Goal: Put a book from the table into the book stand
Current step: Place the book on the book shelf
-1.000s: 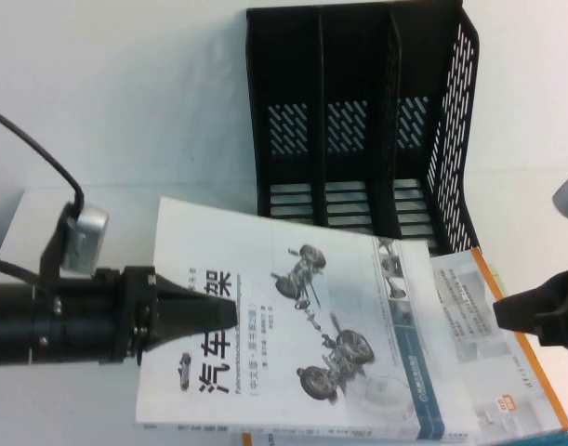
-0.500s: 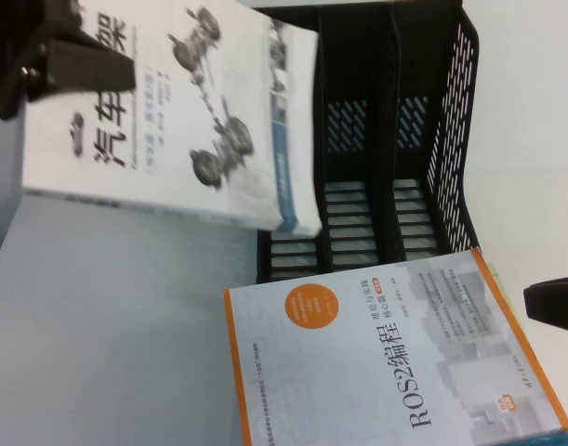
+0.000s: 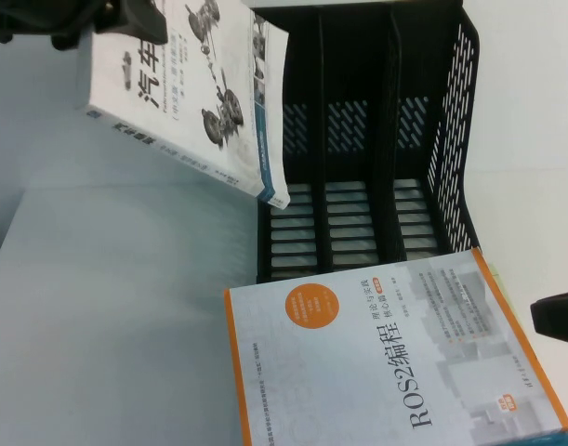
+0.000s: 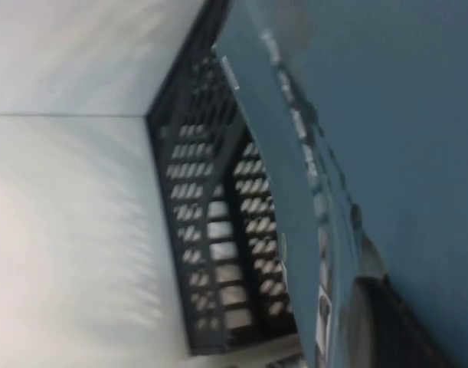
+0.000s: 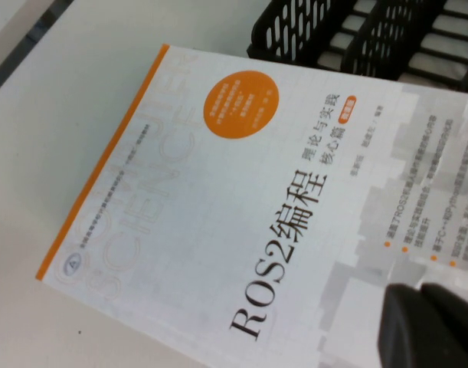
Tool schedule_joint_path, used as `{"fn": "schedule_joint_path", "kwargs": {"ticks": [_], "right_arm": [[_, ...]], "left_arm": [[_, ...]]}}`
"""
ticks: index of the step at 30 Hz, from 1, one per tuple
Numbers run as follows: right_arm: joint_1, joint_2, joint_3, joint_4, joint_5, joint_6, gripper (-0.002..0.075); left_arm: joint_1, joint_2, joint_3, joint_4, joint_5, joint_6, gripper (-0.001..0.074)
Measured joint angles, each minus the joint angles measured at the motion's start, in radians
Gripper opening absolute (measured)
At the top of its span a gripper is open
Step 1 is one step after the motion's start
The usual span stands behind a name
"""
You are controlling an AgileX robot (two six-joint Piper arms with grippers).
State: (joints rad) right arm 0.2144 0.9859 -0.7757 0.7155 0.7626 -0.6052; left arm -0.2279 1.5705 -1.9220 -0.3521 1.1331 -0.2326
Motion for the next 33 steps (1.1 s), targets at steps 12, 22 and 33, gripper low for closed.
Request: {"fn": "schedule_joint_path", "kwargs": {"ticks": [12,22,33], "right_arm": [[0.000,0.000,0.000,-0.058,0.034,0.032,-0.0003],[0.000,0.000,0.000,-0.068,0.036,0.035,-0.0003],[0.000,0.000,0.000,-0.068,0.036,0.035,-0.0003]], "left_arm": [[-0.114,0.132,-0.042,0.179,-0.015,-0.075,0.0119],[-0.142,0.204,-0.062,0.191,-0.041,-0.075,0.0119],[-0.144,0.226,-0.105,0.180,-0.033,-0.054,0.0119]]}}
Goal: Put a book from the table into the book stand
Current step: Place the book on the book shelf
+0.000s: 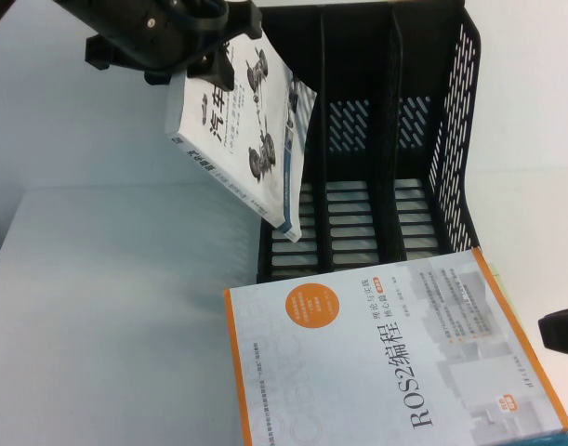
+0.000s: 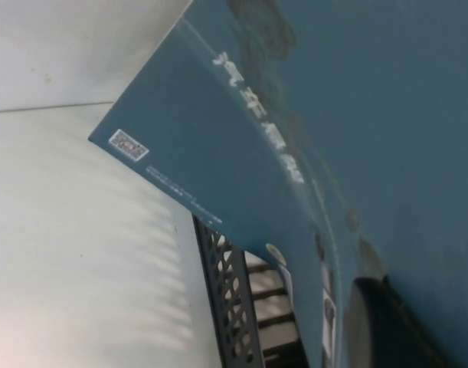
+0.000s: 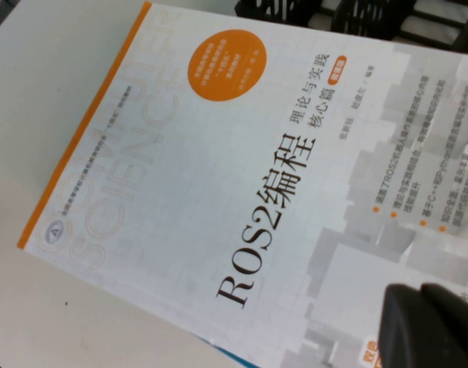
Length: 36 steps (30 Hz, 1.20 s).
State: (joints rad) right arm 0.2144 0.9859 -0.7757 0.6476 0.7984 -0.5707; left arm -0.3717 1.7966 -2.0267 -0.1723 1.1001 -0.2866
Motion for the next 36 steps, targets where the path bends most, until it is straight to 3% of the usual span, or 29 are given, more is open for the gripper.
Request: {"fn": "schedule_joint_path", "kwargs": {"ticks": [16,29,36], "right_arm": [[0.000,0.000,0.000,-0.026,-0.031,0.001,-0.0003],[0.000,0.000,0.000,-0.028,-0.033,0.010,-0.0003],[0.000,0.000,0.000,-0.028,-0.033,0.021,-0.0003]], "left_arm": [[-0.155,-0.007,-0.357,0.067,0.156,0.000,0.0118],[-0.163,-0.062,-0.377,0.159,0.166,-0.030,0.0118],[-0.161,-0.062,-0.292,0.238,0.166,-0.035,0.0118]]}}
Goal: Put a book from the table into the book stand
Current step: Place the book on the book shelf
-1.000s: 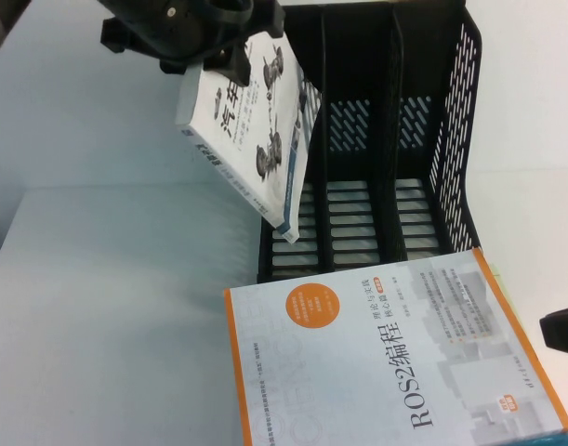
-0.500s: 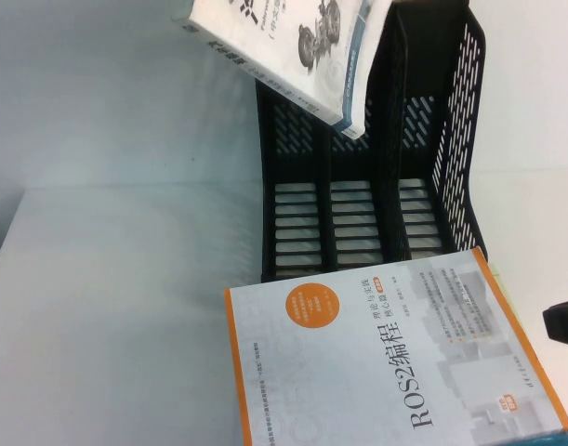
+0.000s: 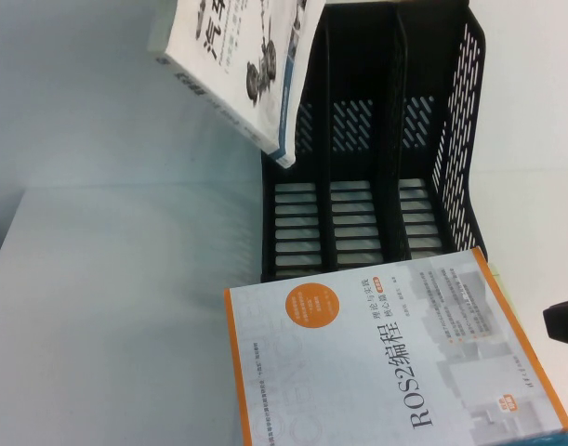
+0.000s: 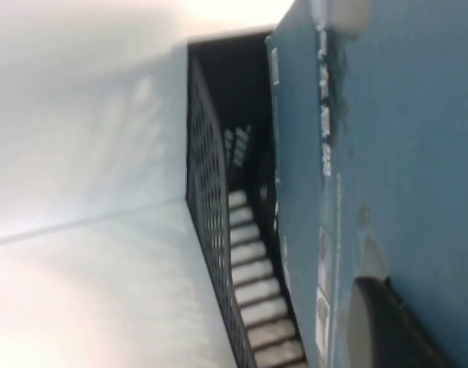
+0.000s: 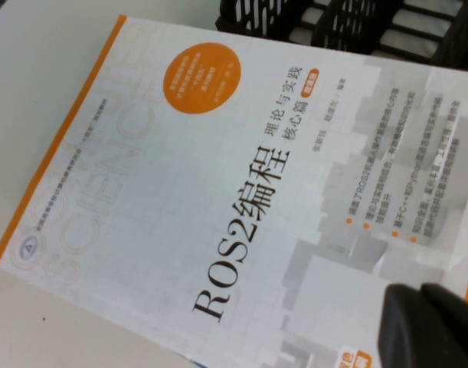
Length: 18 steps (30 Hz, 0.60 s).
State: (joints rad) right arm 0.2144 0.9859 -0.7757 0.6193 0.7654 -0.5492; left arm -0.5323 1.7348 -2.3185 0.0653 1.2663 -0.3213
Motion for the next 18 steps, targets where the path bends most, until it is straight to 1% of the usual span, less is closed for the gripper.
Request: {"fn": "schedule_joint_path", "kwargs": {"ticks": [9,18], "right_arm": [[0.000,0.000,0.000,-0.003,0.000,0.001,-0.0003],[0.000,0.000,0.000,-0.006,0.000,0.011,-0.0003]], "left_arm": [[0.000,0.009,0.136,0.005,0.000,-0.013,0.0118],[0.000,0.012,0.158,0.094,0.000,-0.074,0.0118]]}}
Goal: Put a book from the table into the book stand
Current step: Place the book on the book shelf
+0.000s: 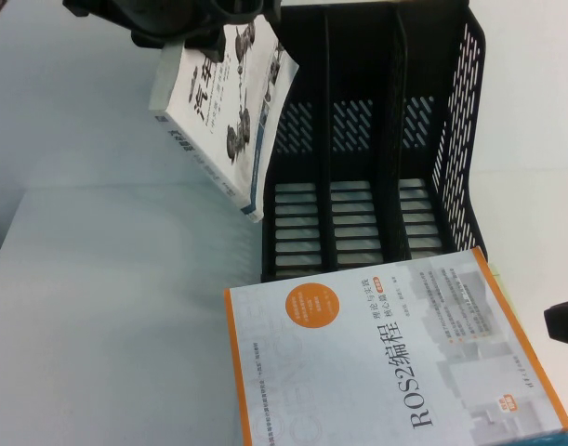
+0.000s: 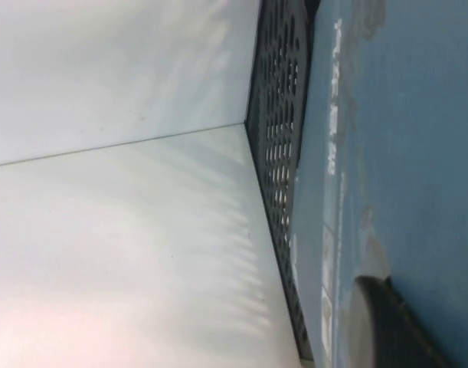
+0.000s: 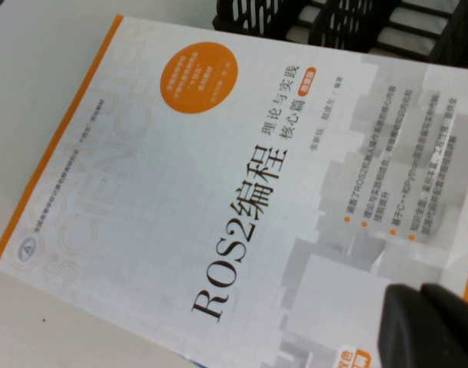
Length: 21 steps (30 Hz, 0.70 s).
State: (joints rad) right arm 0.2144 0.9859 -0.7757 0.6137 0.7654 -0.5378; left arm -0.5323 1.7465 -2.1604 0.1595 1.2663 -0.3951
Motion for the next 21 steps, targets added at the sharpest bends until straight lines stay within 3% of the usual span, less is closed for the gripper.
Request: {"fn": "schedule_joint_path", "kwargs": {"ticks": [11,21], "right_arm": [[0.000,0.000,0.000,0.000,0.000,0.009,-0.0003],[0.000,0.000,0.000,0.000,0.000,0.009,-0.0003]], "left_arm": [[0.000,0.063,0.000,-0.134,0.000,0.039,0.0118],[0.000,0.139,0.006,-0.054,-0.022,-0.001,0.0118]]}}
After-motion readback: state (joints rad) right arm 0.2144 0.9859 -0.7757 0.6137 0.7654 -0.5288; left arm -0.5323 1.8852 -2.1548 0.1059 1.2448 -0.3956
